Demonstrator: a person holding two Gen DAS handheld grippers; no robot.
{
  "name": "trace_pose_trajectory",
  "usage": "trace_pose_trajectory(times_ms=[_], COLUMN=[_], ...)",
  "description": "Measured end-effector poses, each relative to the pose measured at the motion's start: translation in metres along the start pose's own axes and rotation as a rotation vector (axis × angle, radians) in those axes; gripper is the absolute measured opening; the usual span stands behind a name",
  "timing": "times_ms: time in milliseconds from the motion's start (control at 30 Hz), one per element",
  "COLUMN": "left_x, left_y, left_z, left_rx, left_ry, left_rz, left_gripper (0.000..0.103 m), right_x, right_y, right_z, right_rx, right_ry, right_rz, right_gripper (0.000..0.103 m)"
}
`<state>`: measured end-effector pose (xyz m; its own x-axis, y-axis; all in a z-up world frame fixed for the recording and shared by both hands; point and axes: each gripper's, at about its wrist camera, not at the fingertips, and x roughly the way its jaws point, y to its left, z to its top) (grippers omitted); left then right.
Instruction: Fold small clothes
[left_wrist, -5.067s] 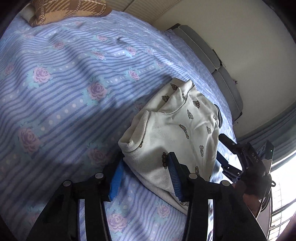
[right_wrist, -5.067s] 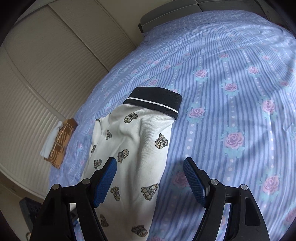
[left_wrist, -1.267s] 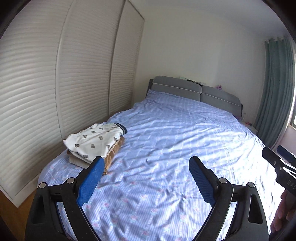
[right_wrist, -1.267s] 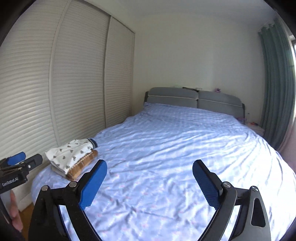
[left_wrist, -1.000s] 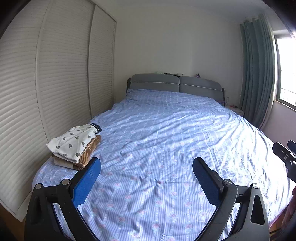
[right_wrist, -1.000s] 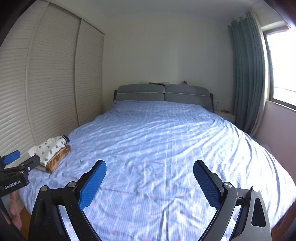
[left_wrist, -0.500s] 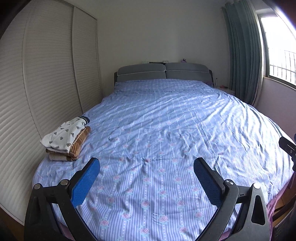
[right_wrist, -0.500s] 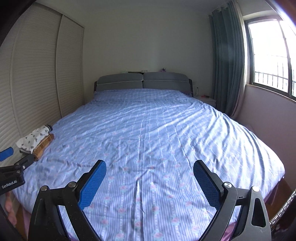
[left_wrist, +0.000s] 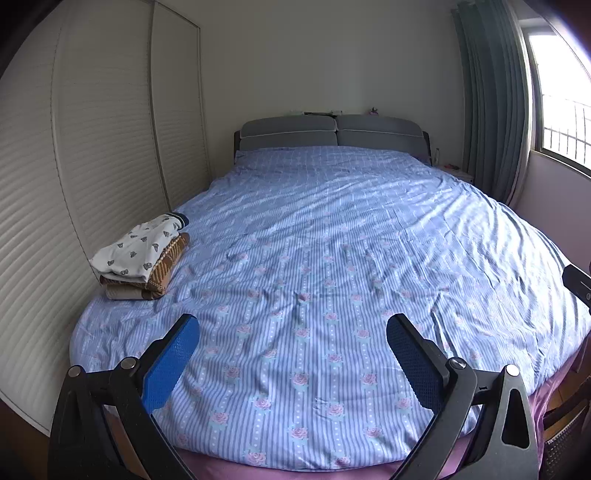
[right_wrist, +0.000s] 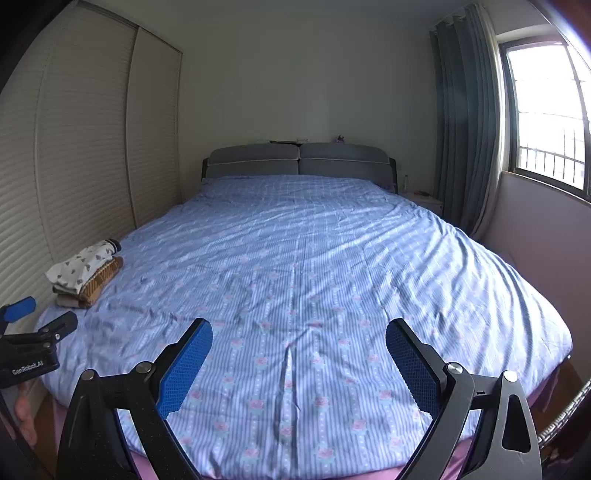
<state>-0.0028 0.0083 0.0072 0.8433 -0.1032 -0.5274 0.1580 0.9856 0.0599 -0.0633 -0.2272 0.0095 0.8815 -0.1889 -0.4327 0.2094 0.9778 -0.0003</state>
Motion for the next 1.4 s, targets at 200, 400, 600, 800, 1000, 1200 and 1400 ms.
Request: trace_pose_trajectory(times_ms=[200,400,600,800,1000,1200,1400], left_x=[-0.0007,-0.0019,-0.0016,-0.0021,-0.0022,-0.0033,-0.0034], left_y=[0.0017,0.0027,0.0029,0.0013,0.001,0.0018,0.0017], left_z=[-0.0003,-0.0007,-0.0014,-0.0052,-0.0048,-0.0048,-0.0048], left_rx=[-0.006,-0.002,-0.003,-0.002,-0.002,-0.004,-0.006], left_ry=[0.003,0.008,0.014,0.026,0.034,0.038,0.037], left_rz=[0.001,-0.001,-0.003,-0.014,-0.022,-0.026,-0.026], left_gripper=[0.103,0.103,0.103,0.103,0.103,0.103,0.103], right_x=[-0.0034,-0.0042,-0.004,-0.0039,-0.0033,-0.0035,-0.0045], right_y=[0.0023,0.0023,0.0013,-0.0004,-0.0021,-0.0019,-0.0004], right_z=[0.0005,0.0012,-0.0012,-0.0031,-0.0014,-0.0019,-0.0032], right_rx=[-0.001,0.001,0.009,0.014,0.016,0.016,0.017], right_ry=[-0.003,-0.003,0.007,0.014,0.013,0.012,0.016], right_rz=[0.007,0.009,0.006,0.003,0.002,0.004,0.008], right_gripper=[0.096,0.096,0.096,0.096,0.096,0.096,0.096])
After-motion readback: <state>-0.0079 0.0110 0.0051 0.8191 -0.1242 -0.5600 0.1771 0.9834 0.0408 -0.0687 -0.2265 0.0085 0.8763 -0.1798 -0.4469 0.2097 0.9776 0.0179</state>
